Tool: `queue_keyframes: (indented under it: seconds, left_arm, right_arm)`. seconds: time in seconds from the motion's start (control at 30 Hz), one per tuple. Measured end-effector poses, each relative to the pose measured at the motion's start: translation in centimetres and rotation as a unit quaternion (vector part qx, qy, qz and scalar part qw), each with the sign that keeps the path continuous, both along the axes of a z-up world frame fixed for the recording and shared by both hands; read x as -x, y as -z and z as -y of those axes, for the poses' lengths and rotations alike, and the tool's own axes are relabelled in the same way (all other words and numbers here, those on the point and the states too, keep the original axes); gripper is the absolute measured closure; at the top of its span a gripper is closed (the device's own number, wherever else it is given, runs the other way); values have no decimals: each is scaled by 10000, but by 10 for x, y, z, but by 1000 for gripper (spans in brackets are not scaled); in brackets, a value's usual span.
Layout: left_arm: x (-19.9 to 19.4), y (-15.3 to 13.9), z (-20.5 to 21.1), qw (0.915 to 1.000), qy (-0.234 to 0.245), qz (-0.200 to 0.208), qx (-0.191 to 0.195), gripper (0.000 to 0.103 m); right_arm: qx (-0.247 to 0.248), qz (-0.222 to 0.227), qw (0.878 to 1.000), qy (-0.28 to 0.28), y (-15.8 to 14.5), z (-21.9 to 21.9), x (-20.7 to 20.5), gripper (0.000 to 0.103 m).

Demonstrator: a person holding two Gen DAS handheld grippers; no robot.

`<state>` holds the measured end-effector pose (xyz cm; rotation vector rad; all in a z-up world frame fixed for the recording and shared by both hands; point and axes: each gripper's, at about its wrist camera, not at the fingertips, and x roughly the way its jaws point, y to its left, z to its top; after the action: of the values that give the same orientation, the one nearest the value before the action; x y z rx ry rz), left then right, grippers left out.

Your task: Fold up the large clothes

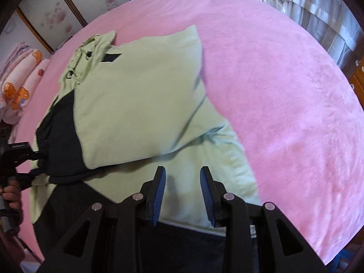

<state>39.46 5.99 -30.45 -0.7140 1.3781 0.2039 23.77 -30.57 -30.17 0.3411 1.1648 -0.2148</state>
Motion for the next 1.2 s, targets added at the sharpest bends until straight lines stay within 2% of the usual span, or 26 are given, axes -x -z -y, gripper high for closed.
queue_keyframes:
  seconds: [0.03,0.07,0.17,0.33,0.5,0.6,0.67,0.73,0.93,1.07,1.2]
  left_arm:
    - [1,-1,1,9999,-53,37,105,92]
    - [3,-5,1,9997,-141,85,175,94]
    - [3,-23,2,9985,-341,369,202,95]
    - [-12,-59,10,9954,-346,885,101,96]
    - [-18,-82,7,9933,-169,1140,-69,96]
    - [-12,-86,-2,9935,-206,1115,-69,96]
    - [-6,-81,-7,9944,-297,1012,-5,96]
    - [5,-75,-10,9954,-383,877,-13,96]
    - [23,-52,-11,9968,-479,625,-127,96]
    - [22,-38,-3,9978,-385,495,-228,96]
    - [12,-26,13,9972,-56,326,-670,95]
  right_arm:
    - [23,-20,10000,-2,2,5,-1,70]
    - [33,-36,10000,-18,3,8,-2,69]
    - [146,-116,9998,-78,6,13,-5,68]
    - [748,-26,9971,-123,1,17,-3,53]
    - [737,147,9972,-40,5,32,-12,53]
    - [611,120,9979,-148,10,36,-22,53]
    - [595,133,9978,-268,11,34,-27,57]
    - [612,194,9970,-440,10,31,-30,68]
    - [550,531,9954,-580,-2,26,-31,87]
    - [230,423,9981,-373,4,38,-35,91]
    - [-120,199,9997,50,17,55,-39,91]
